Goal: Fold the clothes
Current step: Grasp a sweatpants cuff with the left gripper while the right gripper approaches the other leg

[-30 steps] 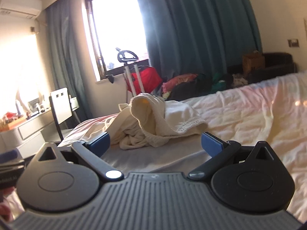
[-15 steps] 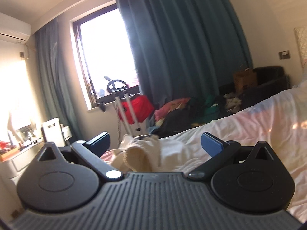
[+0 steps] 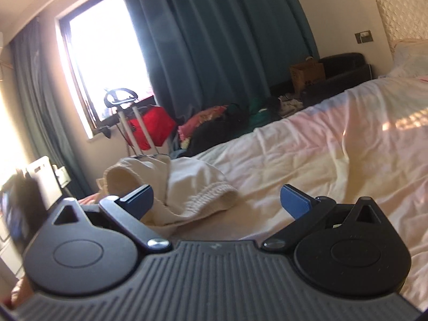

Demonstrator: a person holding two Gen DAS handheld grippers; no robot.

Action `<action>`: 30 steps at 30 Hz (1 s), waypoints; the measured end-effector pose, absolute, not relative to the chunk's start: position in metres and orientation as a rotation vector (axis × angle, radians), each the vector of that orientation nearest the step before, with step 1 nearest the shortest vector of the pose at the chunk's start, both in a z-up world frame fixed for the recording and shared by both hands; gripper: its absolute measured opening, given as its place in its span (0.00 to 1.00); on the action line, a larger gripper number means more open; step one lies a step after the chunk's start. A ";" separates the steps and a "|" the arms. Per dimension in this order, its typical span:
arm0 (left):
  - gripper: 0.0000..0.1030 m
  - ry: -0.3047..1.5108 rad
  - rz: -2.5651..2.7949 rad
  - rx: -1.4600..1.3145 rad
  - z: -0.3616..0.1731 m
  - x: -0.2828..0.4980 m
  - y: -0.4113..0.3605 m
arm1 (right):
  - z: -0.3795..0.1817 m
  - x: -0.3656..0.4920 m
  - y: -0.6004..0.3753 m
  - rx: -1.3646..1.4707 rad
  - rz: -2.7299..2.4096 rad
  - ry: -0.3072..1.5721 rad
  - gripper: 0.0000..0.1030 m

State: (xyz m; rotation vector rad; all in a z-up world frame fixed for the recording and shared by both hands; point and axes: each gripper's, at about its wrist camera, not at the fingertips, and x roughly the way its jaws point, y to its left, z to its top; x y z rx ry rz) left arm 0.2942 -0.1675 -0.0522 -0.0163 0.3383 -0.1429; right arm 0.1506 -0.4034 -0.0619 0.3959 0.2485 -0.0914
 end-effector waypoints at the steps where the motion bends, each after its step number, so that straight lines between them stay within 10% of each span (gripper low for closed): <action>1: 0.99 0.336 -0.129 -0.013 -0.051 0.308 -0.174 | -0.066 0.155 -0.405 0.395 -0.098 0.252 1.00; 5: 0.86 0.373 -0.050 -0.012 -0.050 0.355 -0.192 | -0.077 0.174 -0.402 0.359 -0.102 0.258 1.00; 10: 0.21 0.476 -0.041 -0.071 -0.038 0.377 -0.186 | -0.091 0.191 -0.401 0.333 -0.123 0.270 1.00; 30: 0.16 0.409 -0.094 -0.145 0.068 0.144 -0.023 | -0.077 0.159 -0.362 0.173 -0.066 0.201 1.00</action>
